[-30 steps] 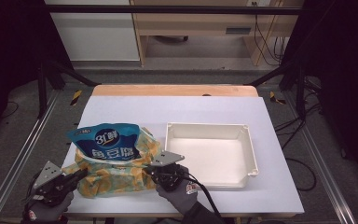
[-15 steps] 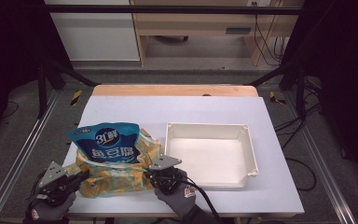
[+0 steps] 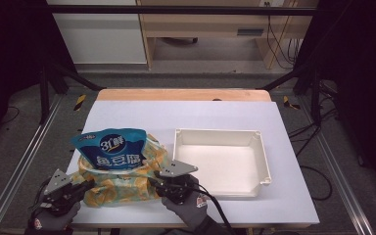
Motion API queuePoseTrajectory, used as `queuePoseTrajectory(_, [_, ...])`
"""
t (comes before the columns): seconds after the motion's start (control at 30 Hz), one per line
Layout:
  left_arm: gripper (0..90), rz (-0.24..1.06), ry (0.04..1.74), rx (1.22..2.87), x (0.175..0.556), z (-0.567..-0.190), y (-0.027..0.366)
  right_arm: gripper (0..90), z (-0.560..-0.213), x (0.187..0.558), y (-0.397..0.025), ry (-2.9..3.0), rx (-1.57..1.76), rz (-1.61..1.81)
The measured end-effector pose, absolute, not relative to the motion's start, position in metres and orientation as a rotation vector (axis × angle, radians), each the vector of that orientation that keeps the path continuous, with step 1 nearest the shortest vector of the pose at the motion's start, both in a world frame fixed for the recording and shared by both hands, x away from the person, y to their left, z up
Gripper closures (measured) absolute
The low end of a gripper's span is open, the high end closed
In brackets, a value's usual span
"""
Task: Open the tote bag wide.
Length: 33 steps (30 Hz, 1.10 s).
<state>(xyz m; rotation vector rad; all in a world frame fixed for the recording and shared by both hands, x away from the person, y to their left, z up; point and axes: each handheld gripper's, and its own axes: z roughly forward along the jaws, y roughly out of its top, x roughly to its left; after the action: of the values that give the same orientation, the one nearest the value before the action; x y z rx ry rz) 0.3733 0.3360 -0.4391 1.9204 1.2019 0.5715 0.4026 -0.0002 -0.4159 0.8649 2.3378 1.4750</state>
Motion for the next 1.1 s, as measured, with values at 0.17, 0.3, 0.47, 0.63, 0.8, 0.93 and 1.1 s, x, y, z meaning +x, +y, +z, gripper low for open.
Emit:
queuePoseTrajectory(0.17, [89.1, 0.568, 1.202, 1.934, 0.374, -0.440, 0.336, 77.4, -0.395, 0.401, 0.004, 2.248, 0.834, 1.554])
queuePoseTrajectory(0.3, [89.1, 0.560, 1.208, 1.939, 0.375, -0.440, 0.336, 78.7, -0.384, 0.406, 0.013, 2.195, 0.843, 1.598])
queuePoseTrajectory(0.47, [89.0, 0.556, 1.207, 1.939, 0.375, -0.440, 0.337, 80.5, -0.385, 0.412, 0.028, 2.194, 0.851, 1.561])
queuePoseTrajectory(0.63, [88.3, 0.558, 1.209, 1.927, 0.375, -0.440, 0.338, 88.9, -0.410, 0.414, 0.038, 2.271, 0.874, 1.445])
queuePoseTrajectory(0.8, [81.9, 0.569, 1.207, 1.898, 0.373, -0.435, 0.340, 90.0, -0.430, 0.413, 0.040, 2.310, 0.902, 1.397])
queuePoseTrajectory(0.93, [76.3, 0.584, 1.181, 1.828, 0.366, -0.424, 0.343, 90.0, -0.440, 0.413, 0.042, 2.327, 0.923, 1.383])
queuePoseTrajectory(1.1, [73.7, 0.620, 1.137, 1.781, 0.357, -0.409, 0.340, 90.0, -0.448, 0.412, 0.046, 2.347, 0.928, 1.368])
